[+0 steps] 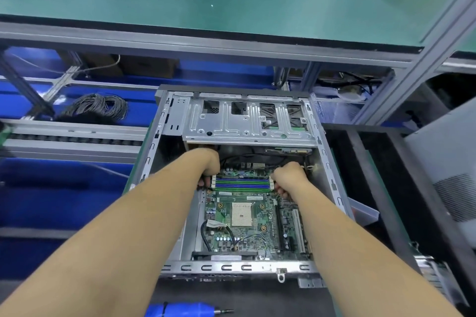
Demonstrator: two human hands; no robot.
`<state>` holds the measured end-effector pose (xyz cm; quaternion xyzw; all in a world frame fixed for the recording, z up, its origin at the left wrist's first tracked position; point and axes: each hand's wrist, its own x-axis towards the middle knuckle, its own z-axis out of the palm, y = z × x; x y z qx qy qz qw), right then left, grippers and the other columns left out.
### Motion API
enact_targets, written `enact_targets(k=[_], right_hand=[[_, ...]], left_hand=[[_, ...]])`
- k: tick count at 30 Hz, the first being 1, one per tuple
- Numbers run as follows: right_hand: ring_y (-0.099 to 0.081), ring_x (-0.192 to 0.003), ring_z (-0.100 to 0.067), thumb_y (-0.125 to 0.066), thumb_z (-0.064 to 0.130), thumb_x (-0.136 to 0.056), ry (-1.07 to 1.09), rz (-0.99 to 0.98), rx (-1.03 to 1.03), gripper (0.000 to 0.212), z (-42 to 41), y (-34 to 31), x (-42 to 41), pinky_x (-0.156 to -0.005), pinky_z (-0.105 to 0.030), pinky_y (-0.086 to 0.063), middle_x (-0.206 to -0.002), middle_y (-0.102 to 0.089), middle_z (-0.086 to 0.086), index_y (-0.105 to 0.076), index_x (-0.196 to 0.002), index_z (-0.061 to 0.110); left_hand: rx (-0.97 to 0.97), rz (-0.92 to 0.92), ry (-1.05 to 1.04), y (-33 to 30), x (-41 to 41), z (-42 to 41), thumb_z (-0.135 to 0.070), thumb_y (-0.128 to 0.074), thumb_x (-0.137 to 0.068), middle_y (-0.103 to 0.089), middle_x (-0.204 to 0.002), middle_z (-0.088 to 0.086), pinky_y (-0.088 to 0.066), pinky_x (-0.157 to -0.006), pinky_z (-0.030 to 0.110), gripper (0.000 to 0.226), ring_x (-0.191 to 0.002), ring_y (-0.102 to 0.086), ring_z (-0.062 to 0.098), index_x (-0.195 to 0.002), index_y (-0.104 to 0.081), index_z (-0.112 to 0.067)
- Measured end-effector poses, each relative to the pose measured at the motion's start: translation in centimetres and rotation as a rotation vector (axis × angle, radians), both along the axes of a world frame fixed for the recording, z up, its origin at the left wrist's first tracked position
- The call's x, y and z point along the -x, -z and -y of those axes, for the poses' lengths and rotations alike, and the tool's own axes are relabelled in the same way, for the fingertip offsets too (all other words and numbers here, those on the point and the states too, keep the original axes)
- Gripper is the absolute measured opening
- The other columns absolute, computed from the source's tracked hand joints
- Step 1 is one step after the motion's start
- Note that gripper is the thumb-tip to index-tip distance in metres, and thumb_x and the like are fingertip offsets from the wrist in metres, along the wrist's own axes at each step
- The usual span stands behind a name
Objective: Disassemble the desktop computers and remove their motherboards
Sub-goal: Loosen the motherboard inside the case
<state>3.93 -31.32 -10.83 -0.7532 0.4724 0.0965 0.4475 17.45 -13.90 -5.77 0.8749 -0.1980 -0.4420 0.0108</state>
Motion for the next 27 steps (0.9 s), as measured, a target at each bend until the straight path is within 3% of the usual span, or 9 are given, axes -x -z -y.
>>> enact_targets(k=[4, 9, 14, 20, 27], right_hand=[[-0.049, -0.047, -0.024, -0.047, 0.008, -0.094, -0.015, 0.012, 0.007, 0.019, -0.2, -0.1, 0.0, -0.041, -0.023, -0.036, -0.063, -0.058, -0.016, -0.061, -0.100, -0.003], [-0.046, -0.048, -0.023, -0.046, 0.007, -0.092, 0.015, 0.020, -0.006, 0.019, -0.1, 0.1, -0.2, -0.045, -0.026, -0.034, -0.063, -0.055, -0.016, -0.056, -0.077, 0.003], [-0.045, -0.053, -0.023, -0.046, 0.006, -0.092, 0.039, 0.019, -0.018, 0.018, 0.3, 0.6, -0.5, -0.048, -0.027, -0.032, -0.071, -0.054, -0.015, -0.055, -0.076, 0.004], [-0.040, -0.068, -0.023, -0.045, 0.008, -0.092, 0.062, 0.022, -0.018, 0.015, 0.2, 0.7, -0.7, -0.058, -0.033, -0.030, -0.077, -0.049, -0.013, -0.050, -0.077, 0.007], [-0.049, -0.044, -0.023, -0.046, 0.006, -0.092, 0.152, 0.043, -0.076, 0.014, -0.1, 1.0, -0.6, -0.051, -0.031, -0.044, -0.064, -0.055, -0.014, -0.057, -0.087, -0.001]], left_hand=[[0.008, 0.019, -0.054, 0.5, 0.4, 0.8, 0.001, -0.028, -0.100, -0.073, -0.102, 0.023, -0.057, -0.078, 0.041, 0.045, -0.060, -0.058, 0.026, -0.143, -0.037, 0.009], [-0.014, 0.021, -0.019, 0.5, 0.3, 0.6, -0.001, -0.029, -0.100, -0.071, -0.093, 0.018, -0.049, -0.049, 0.030, 0.046, -0.051, -0.055, 0.020, -0.144, -0.038, 0.007], [-0.039, 0.003, -0.021, 0.7, -0.1, 0.4, -0.008, -0.029, -0.101, -0.073, -0.092, 0.015, -0.049, -0.052, 0.030, 0.045, -0.052, -0.055, 0.018, -0.142, -0.040, 0.008], [-0.004, -0.061, -0.097, 1.1, -0.6, 0.0, -0.008, -0.029, -0.103, -0.067, -0.081, 0.012, -0.040, -0.033, 0.019, 0.041, -0.043, -0.051, 0.015, -0.138, -0.042, 0.009], [0.025, -0.071, -0.141, 1.6, -0.8, 0.1, -0.009, -0.029, -0.103, -0.067, -0.081, 0.013, -0.043, -0.034, 0.021, 0.041, -0.036, -0.053, 0.014, -0.136, -0.043, 0.010]])
